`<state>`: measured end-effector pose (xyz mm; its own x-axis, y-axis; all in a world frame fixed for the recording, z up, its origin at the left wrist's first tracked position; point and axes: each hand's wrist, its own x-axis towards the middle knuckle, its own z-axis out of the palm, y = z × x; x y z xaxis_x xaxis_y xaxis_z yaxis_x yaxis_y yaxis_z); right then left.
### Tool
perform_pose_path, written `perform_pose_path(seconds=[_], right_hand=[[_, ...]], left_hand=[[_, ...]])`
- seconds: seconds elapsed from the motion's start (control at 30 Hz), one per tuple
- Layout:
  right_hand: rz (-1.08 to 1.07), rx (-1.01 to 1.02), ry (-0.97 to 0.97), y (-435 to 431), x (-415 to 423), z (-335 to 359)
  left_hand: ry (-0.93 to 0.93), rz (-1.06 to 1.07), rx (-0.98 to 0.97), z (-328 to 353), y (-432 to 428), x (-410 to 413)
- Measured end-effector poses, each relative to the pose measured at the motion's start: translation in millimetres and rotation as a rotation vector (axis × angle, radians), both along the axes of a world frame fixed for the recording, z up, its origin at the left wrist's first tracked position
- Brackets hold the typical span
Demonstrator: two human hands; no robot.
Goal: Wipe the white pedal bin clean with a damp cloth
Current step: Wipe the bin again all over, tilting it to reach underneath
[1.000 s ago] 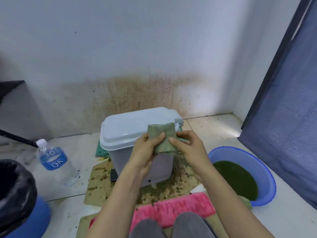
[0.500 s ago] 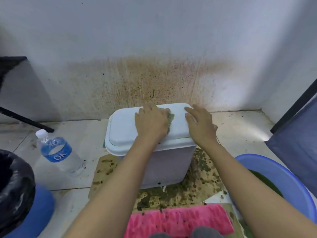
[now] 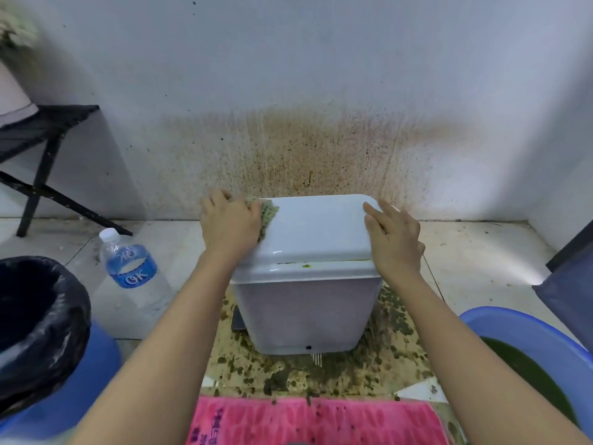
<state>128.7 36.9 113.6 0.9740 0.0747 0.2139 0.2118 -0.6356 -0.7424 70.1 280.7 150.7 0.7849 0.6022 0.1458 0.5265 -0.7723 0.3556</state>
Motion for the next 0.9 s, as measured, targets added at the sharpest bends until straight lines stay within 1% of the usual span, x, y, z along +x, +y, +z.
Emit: perform_pose_path(seconds=[0.07, 0.13, 0.23, 0.33, 0.43, 0.5, 0.53, 0.6, 0.7, 0.77, 0.9], right_hand=[[-0.004, 0.000, -0.001, 0, 1, 0], [-0.013, -0.001, -0.004, -1, 3, -1], [-0.022, -0.011, -0.022, 0, 4, -1], [-0.046, -0.045, -0.053, 2, 2, 0], [-0.043, -0.135, -0.169, 6, -13, -1], [0.040, -0.217, -0.257, 11, -28, -4], [0.073, -0.251, -0.276, 15, -36, -5], [0.073, -0.278, -0.272, 19, -45, -7], [0.047, -0.266, -0.266, 19, -46, -9], [0.045, -0.269, -0.286, 18, -46, -12], [0.018, -0.224, -0.301, 25, -49, -16]], left_hand=[[0.008, -0.058, 0.027, 5, -35, 28], [-0.018, -0.217, 0.085, 1, -78, 40], [-0.092, -0.435, 0.171, -13, -111, 16], [-0.276, -0.510, 0.204, -26, -91, -32], [-0.371, -0.439, 0.248, -42, -55, -70], [-0.463, -0.315, 0.188, -50, -35, -86], [-0.525, -0.255, 0.129, -53, -28, -93], [-0.647, -0.174, 0.029, -59, -19, -105], [-0.758, -0.103, -0.002, -65, -21, -120], [-0.735, -0.083, 0.046, -68, -26, -126], [-0.613, -0.003, 0.158, -67, -37, -119]])
